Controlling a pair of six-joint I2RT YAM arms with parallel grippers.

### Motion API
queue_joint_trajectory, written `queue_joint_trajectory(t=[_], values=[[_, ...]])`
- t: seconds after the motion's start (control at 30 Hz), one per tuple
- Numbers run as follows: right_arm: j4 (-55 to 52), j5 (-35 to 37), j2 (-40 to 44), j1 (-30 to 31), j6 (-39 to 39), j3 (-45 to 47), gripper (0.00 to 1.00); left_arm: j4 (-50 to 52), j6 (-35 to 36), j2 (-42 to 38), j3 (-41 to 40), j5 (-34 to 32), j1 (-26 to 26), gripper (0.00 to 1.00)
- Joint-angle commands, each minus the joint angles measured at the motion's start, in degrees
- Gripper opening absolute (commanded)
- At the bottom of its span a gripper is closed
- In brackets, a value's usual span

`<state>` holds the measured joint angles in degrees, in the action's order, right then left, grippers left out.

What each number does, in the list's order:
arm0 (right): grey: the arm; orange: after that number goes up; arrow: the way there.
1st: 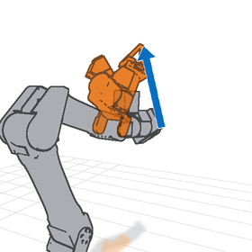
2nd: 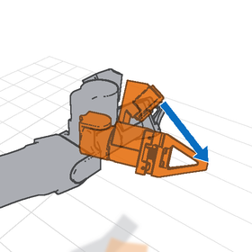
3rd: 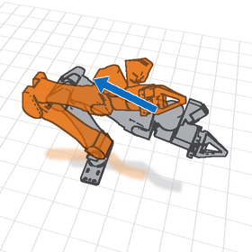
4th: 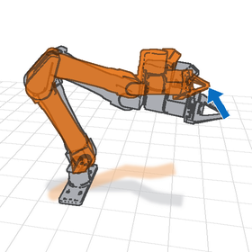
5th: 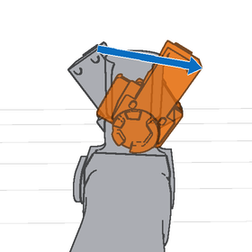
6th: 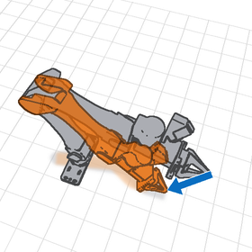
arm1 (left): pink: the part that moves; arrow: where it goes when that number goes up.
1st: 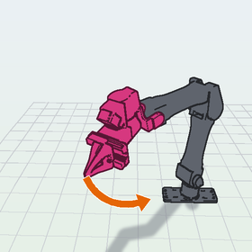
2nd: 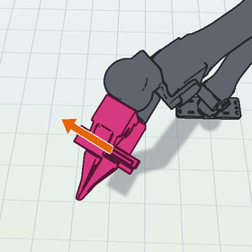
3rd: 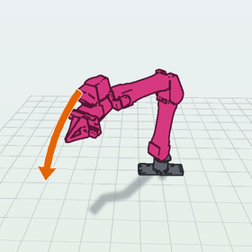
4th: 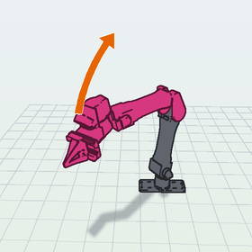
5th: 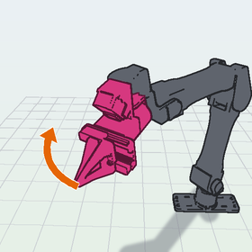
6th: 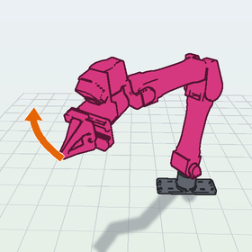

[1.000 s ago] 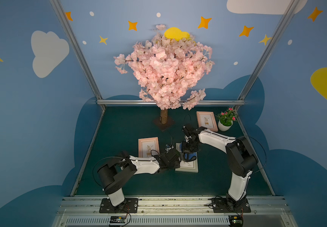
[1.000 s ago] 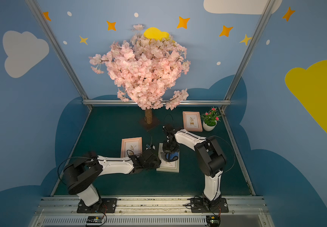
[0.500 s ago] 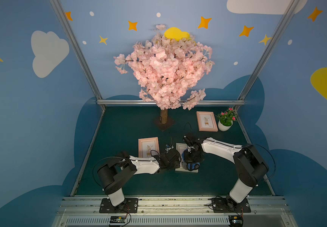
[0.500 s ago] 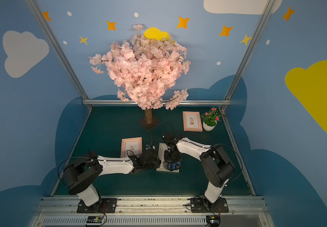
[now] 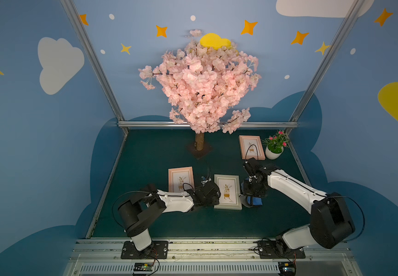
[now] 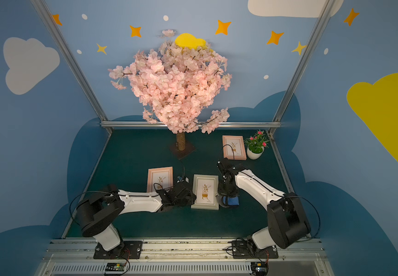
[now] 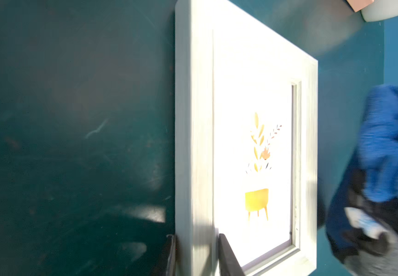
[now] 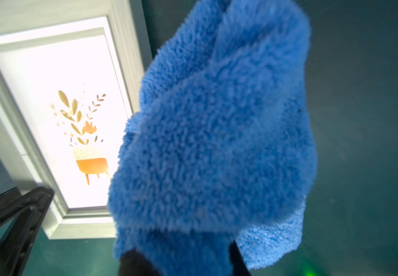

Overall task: Wipe the picture frame with a cloth
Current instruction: Wipe the dirt from the picture frame.

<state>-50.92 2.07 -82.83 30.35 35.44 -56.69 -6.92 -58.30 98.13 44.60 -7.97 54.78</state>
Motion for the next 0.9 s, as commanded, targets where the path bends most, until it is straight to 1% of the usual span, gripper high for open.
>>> queue_joint_trajectory(t=[0.0, 0.13, 0.23, 0.3, 0.4, 0.53, 0.6, 0.7, 0.87], values=[[-2.84, -0.28, 0.69, 3.30, -0.35, -4.21, 0.00, 10.76, 0.94, 2.60, -1.34, -1.18, -0.47, 0.27], [-0.37, -3.87, -3.14, 9.05, 1.64, -5.48, 0.00, 11.09, 1.09, 2.71, -1.13, -1.17, -0.47, 0.27], [5.02, -9.96, -6.40, 11.33, 3.24, -2.96, 0.00, 11.02, 0.87, 2.64, -1.40, -1.26, -0.45, 0.27], [6.84, -11.66, -8.59, 11.84, 3.69, -1.59, 0.00, 11.05, 0.84, 2.65, -1.36, -1.35, -0.47, 0.27], [5.50, -7.84, -9.68, 10.81, 3.56, 0.38, 0.00, 11.05, 0.87, 2.60, -1.29, -1.35, -0.45, 0.27], [3.81, -4.84, -6.20, 4.90, 1.47, 3.07, 0.00, 11.00, 1.09, 2.85, -1.10, -1.10, -0.47, 0.27], [2.37, -3.73, -4.40, 3.85, 0.63, 1.83, 0.00, 10.92, 1.11, 2.96, -1.03, -1.00, -0.47, 0.27], [1.58, -4.47, -3.33, 5.34, 0.91, -1.02, 0.00, 10.78, 1.09, 2.95, -1.09, -1.00, -0.53, 0.27], [6.84, -11.19, -6.95, 11.19, 4.05, -3.12, 0.00, 10.70, 1.09, 2.70, -1.30, -1.16, -0.47, 0.27]])
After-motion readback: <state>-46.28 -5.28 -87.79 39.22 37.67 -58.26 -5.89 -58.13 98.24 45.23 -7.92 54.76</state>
